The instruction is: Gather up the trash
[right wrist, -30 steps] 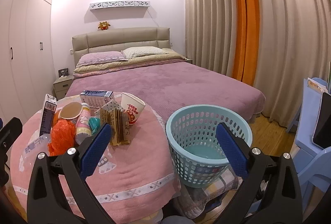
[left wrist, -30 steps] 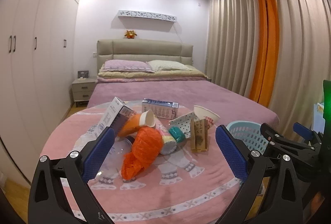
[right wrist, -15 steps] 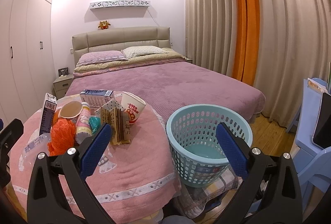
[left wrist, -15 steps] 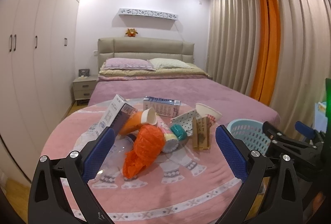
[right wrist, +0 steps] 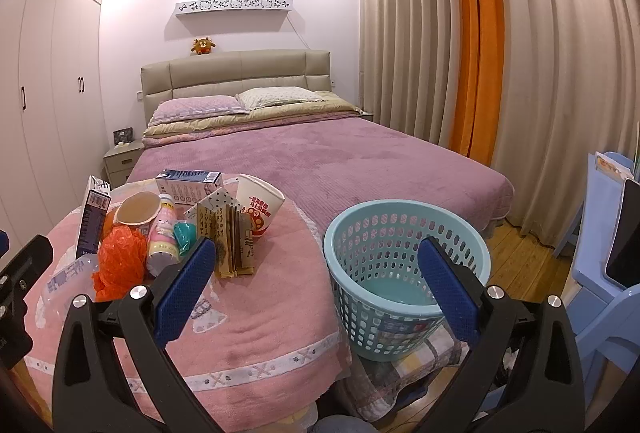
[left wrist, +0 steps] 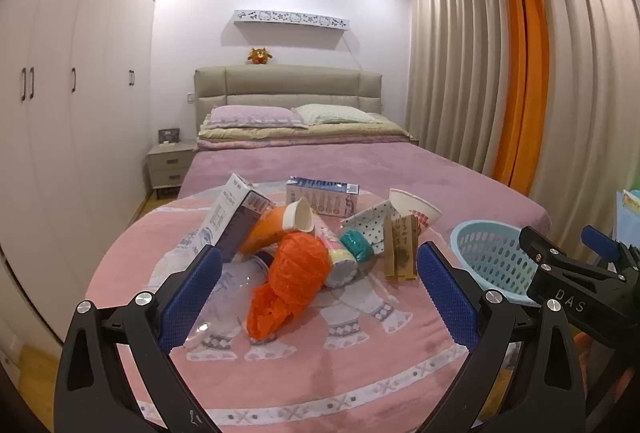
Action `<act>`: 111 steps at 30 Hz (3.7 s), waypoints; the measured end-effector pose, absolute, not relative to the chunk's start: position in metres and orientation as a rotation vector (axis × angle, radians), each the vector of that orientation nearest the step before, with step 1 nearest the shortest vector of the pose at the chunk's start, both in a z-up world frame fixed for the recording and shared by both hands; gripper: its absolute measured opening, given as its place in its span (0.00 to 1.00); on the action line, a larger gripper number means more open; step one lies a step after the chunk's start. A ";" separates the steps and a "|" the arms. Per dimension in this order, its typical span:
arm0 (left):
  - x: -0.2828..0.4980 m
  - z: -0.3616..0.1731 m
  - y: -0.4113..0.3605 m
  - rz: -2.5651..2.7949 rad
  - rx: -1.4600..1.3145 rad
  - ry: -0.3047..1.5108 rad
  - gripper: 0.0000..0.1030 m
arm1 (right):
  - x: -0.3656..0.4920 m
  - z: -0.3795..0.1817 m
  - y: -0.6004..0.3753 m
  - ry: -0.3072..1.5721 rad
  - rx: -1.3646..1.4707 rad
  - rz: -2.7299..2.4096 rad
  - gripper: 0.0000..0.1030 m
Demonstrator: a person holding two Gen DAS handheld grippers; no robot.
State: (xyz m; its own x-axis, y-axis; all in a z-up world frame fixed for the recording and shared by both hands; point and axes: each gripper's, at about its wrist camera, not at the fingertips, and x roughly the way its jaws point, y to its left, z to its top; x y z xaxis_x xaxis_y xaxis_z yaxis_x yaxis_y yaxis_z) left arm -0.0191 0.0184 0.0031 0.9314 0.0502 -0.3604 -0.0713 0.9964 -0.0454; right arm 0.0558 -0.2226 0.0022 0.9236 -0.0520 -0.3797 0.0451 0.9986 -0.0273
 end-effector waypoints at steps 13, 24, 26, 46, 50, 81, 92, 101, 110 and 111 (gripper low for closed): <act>-0.016 0.000 0.018 0.044 -0.068 0.374 0.92 | 0.059 0.000 -0.221 0.415 -0.029 -0.064 0.93; -0.011 -0.005 0.026 0.036 -0.097 0.394 0.92 | 0.061 -0.001 -0.217 0.415 -0.022 -0.046 0.93; -0.011 -0.006 0.028 0.043 -0.083 0.397 0.92 | 0.062 -0.003 -0.215 0.417 -0.023 -0.040 0.93; 0.044 -0.051 0.146 -0.006 -0.096 0.691 0.72 | 0.121 -0.029 -0.156 0.584 -0.030 0.164 0.57; 0.063 -0.061 0.158 -0.051 -0.112 0.754 0.70 | 0.127 -0.025 -0.133 0.619 -0.015 0.244 0.57; 0.103 -0.095 0.157 -0.187 -0.118 0.923 0.66 | 0.197 -0.079 -0.037 0.958 0.107 0.564 0.33; 0.105 -0.092 0.152 -0.163 -0.163 0.929 0.57 | 0.182 -0.056 -0.068 0.892 0.126 0.564 0.29; 0.086 -0.071 0.133 -0.180 -0.182 0.851 0.52 | 0.165 -0.038 -0.108 0.853 0.167 0.542 0.29; 0.089 -0.033 0.084 -0.268 -0.174 0.741 0.52 | 0.162 -0.004 -0.182 0.767 0.247 0.453 0.29; 0.092 -0.029 0.079 -0.279 -0.174 0.731 0.52 | 0.162 0.001 -0.192 0.753 0.257 0.440 0.29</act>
